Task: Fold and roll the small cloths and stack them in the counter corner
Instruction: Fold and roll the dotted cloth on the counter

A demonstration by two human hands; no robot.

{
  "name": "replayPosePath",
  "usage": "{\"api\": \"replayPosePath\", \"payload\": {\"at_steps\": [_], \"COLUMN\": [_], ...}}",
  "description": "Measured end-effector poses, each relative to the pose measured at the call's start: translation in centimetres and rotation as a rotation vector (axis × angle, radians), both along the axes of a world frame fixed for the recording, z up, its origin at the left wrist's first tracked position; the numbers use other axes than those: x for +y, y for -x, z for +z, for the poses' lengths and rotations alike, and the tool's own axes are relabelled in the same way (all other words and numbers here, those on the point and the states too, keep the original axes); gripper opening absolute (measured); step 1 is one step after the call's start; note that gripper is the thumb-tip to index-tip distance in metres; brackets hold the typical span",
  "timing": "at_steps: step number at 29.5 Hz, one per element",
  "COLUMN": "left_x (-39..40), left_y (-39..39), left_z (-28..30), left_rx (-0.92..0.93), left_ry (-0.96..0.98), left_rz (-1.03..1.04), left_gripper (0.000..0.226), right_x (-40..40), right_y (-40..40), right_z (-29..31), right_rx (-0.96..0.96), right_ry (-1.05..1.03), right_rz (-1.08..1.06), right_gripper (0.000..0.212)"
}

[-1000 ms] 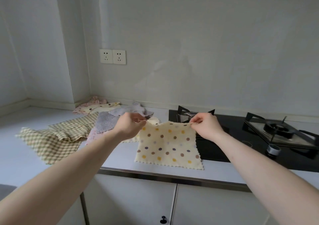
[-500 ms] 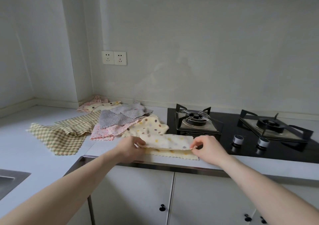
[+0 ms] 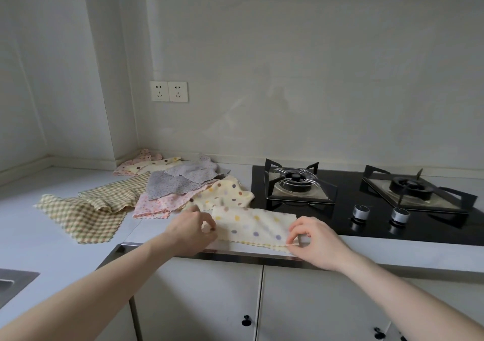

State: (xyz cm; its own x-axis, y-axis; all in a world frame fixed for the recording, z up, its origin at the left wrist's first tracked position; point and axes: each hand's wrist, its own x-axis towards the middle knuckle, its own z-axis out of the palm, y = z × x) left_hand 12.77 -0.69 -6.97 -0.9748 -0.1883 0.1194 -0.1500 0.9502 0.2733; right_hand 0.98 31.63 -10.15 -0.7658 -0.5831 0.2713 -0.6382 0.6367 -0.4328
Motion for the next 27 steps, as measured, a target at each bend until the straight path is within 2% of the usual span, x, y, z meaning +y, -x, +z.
{"api": "replayPosePath", "payload": {"at_steps": [4, 6, 9, 12, 17, 21, 25, 27], "left_x": [2.9, 4.9, 7.6, 8.8, 9.0, 7.3, 2.9, 1.0], "left_y": [1.5, 2.7, 4.6, 6.3, 7.3, 7.7, 7.8, 7.4], "left_z": [0.2, -0.3, -1.2, -2.3, -4.0, -3.6, -2.7, -3.1], "left_rx": [0.1, 0.075, 0.046, 0.007, -0.099, -0.021, 0.073, 0.081], "left_ry": [-0.052, -0.043, 0.021, 0.051, 0.063, 0.036, -0.011, 0.0], "left_rz": [-0.088, -0.172, -0.239, -0.239, -0.23, -0.214, -0.02, 0.039], "left_gripper": [0.039, 0.049, 0.061, 0.066, 0.078, 0.076, 0.081, 0.067], "right_x": [-0.8, -1.6, -2.7, -3.2, -3.1, -2.8, -2.6, -2.4], "right_y": [0.8, 1.5, 2.4, 2.5, 2.7, 2.7, 2.6, 2.6], "right_z": [0.1, 0.1, -0.6, -1.6, -1.6, -1.5, -1.6, -1.6], "right_rx": [0.005, -0.001, -0.034, -0.013, -0.015, -0.039, -0.07, -0.106], "right_ry": [0.196, 0.225, 0.114, 0.007, 0.018, 0.102, 0.247, 0.349], "right_rz": [-0.095, -0.22, -0.409, -0.448, -0.435, -0.436, -0.455, -0.476], "right_gripper": [0.004, 0.018, 0.045, 0.052, 0.043, 0.02, 0.008, 0.005]}}
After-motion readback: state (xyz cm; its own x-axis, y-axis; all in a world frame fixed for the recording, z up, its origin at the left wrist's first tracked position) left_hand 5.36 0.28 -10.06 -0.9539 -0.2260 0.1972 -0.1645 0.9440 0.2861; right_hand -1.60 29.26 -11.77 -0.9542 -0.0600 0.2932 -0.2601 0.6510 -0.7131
